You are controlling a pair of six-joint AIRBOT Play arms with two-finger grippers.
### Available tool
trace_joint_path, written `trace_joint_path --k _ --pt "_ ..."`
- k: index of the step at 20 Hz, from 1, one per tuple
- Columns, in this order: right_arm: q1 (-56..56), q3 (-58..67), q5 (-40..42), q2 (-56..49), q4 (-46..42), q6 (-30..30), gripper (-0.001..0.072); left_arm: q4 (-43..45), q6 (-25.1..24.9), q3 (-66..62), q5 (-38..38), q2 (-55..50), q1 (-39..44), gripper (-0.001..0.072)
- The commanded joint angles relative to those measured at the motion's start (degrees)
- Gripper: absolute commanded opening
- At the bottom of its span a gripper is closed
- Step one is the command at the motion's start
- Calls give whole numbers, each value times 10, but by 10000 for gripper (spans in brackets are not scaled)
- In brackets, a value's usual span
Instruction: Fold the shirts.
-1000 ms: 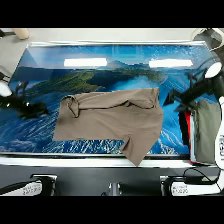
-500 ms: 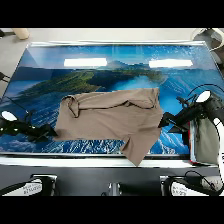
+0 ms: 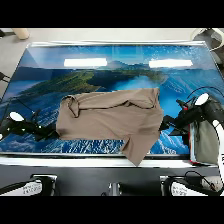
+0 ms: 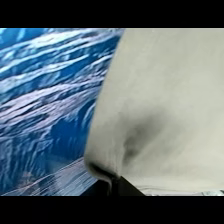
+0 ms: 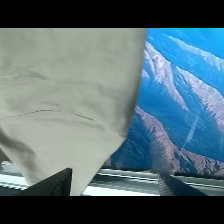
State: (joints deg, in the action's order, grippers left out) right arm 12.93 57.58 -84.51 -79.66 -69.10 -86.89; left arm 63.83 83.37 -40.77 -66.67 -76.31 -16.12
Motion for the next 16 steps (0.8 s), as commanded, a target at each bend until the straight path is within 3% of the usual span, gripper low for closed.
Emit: trace_joint_path --k 1,6,7,8,9,10,13,16 --pt "0 -47 54 0 41 17 535 4 5 1 16 2 3 38" --pt "0 -114 181 -8 81 26 523 3 5 1 11 40 4 38" --pt "0 -117 187 -15 85 26 462 -4 6 1 9 46 6 37" --pt "0 -118 189 -24 91 26 315 -13 6 1 8 49 9 38" --pt "0 -117 197 -27 98 34 73 -23 6 0 8 52 12 38" --pt "0 -108 191 -25 97 40 16 -26 3 -4 7 57 12 37" --pt "1 -5 131 38 93 84 14 -26 -16 -83 8 130 12 36" --pt "1 192 134 167 67 69 14 -28 -17 -279 18 252 12 36"
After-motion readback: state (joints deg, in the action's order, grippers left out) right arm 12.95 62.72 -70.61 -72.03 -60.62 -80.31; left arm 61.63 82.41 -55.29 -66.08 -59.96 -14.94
